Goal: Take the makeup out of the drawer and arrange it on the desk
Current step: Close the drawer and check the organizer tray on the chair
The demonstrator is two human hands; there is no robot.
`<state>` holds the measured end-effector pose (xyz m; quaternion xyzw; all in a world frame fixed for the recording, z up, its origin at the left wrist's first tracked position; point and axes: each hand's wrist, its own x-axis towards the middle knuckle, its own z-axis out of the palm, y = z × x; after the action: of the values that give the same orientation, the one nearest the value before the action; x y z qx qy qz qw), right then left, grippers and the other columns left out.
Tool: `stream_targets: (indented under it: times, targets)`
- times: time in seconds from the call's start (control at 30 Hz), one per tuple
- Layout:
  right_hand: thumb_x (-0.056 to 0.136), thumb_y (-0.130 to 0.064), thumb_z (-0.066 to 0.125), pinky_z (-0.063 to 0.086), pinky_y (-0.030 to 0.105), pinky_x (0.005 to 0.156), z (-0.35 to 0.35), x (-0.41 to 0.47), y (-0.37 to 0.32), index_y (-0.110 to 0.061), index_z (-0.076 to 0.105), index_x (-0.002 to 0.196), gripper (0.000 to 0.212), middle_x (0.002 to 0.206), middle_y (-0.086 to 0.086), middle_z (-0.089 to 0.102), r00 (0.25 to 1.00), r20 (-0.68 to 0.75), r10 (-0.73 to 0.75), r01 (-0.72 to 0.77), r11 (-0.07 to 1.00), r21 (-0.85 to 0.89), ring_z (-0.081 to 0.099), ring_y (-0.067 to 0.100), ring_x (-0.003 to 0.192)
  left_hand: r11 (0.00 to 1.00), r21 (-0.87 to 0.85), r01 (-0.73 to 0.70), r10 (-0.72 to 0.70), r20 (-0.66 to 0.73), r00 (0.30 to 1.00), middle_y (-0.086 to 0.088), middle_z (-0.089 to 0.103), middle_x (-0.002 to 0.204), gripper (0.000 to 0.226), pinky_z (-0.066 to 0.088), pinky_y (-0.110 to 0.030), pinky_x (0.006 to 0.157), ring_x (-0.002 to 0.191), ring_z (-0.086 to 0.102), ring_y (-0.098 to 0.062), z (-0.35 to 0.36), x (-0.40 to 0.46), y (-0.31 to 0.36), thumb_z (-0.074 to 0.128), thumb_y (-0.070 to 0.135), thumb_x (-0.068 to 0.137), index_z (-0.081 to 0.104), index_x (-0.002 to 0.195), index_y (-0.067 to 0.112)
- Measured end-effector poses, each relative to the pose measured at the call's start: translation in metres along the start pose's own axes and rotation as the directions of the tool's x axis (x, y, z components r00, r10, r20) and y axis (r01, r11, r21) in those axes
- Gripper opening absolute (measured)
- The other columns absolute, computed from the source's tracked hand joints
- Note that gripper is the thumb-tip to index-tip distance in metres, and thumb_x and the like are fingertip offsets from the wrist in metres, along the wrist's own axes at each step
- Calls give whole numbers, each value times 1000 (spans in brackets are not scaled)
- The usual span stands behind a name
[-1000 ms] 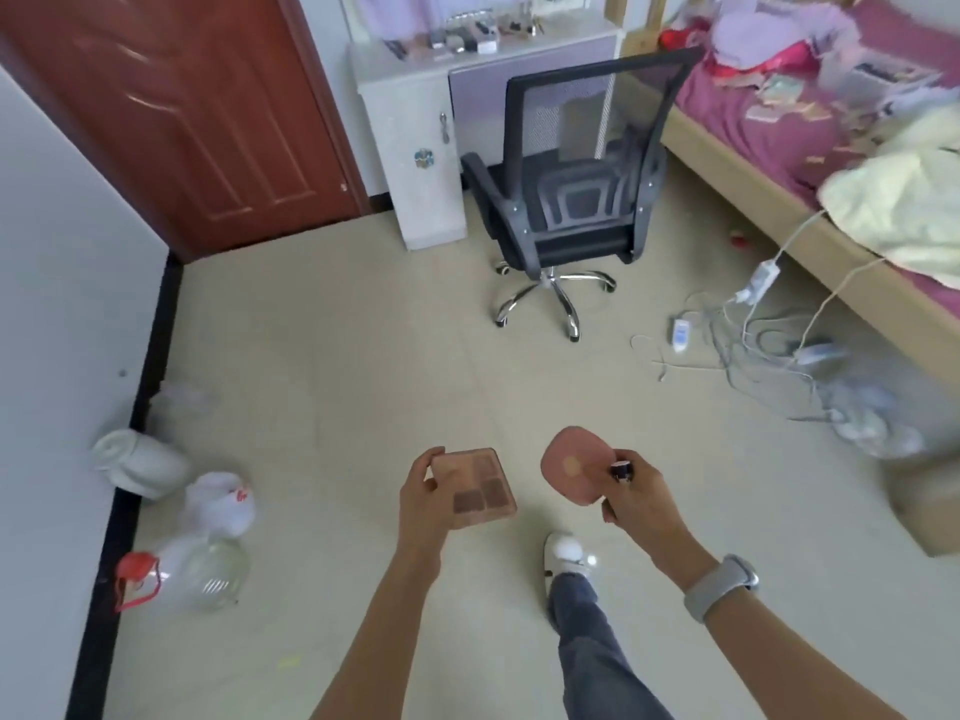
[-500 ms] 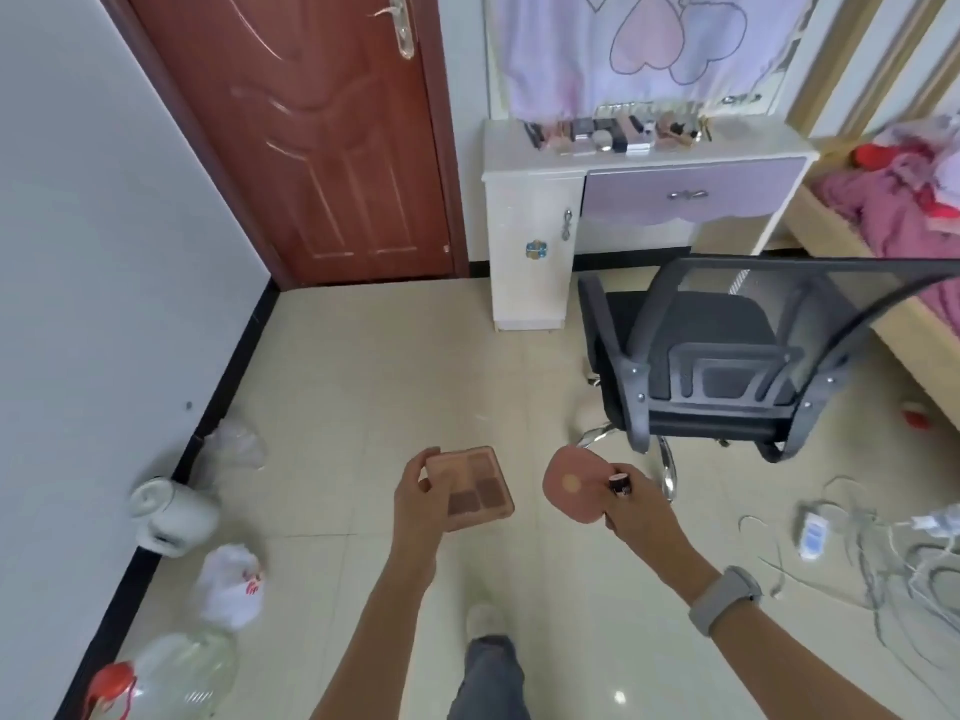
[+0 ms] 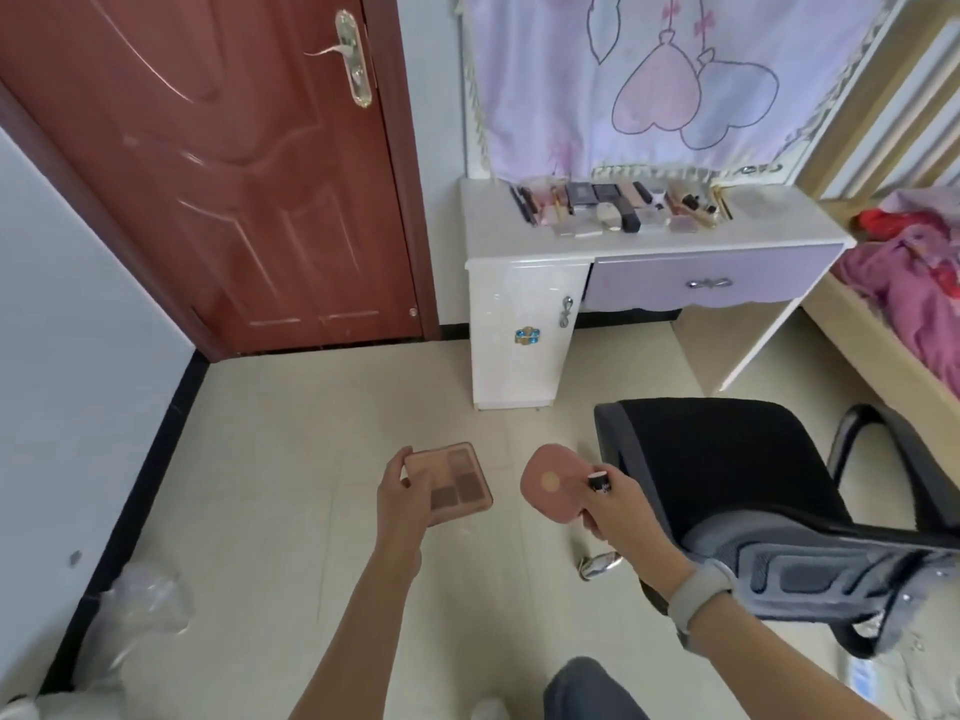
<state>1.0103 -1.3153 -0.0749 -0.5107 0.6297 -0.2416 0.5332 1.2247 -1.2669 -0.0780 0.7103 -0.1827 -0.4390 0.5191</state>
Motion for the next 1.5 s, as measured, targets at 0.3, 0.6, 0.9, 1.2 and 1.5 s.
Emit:
stream_targets:
  times: [0.3, 0.6, 0.9, 1.2, 1.5]
  targets:
    - [86, -10, 58, 34, 17, 37, -16, 217, -58, -11, 54, 90, 5, 58, 5, 54, 995, -87, 49, -38, 992, 117, 44, 8, 36, 997, 35, 75, -78, 67, 995, -7, 64, 103, 28, 52, -30, 64, 79, 63, -22, 130, 190, 69, 46, 6, 89, 53, 116, 12]
    - [81, -11, 61, 33, 19, 40, -57, 415, -131, -15, 56, 86, 8, 54, 0, 53, 995, -77, 71, -61, 991, 119, 43, 6, 35, 989, -26, 147, -146, 23, 989, -4, 63, 99, 30, 55, -40, 81, 77, 64, -19, 234, 347, 162, 41, -2, 87, 58, 101, 17]
    - [79, -7, 58, 37, 24, 47, -66, 553, -184, -13, 53, 94, 17, 62, 4, 57, 996, -50, 70, -64, 992, 108, 49, 12, 44, 994, -5, 112, -112, -86, 990, -3, 65, 93, 30, 50, -26, 63, 79, 63, -20, 294, 484, 208, 50, -2, 85, 60, 108, 16]
    - [81, -8, 57, 38, 20, 47, -59, 650, -236, -12, 50, 101, 21, 78, 5, 58, 998, 2, 56, -56, 998, -38, 53, 17, 60, 974, 61, 216, -212, -77, 974, -14, 56, 122, 51, 46, -43, 96, 107, 58, -30, 338, 594, 234, 45, 6, 89, 37, 139, 15]
    - [84, -15, 58, 43, 16, 49, -61, 728, -266, -18, 47, 104, 23, 83, -5, 58, 993, 116, -14, 45, 962, -268, 56, 12, 63, 968, 86, 236, -219, -171, 961, -14, 58, 116, 27, 48, -41, 89, 99, 57, -27, 368, 651, 232, 54, 16, 92, 47, 116, 7]
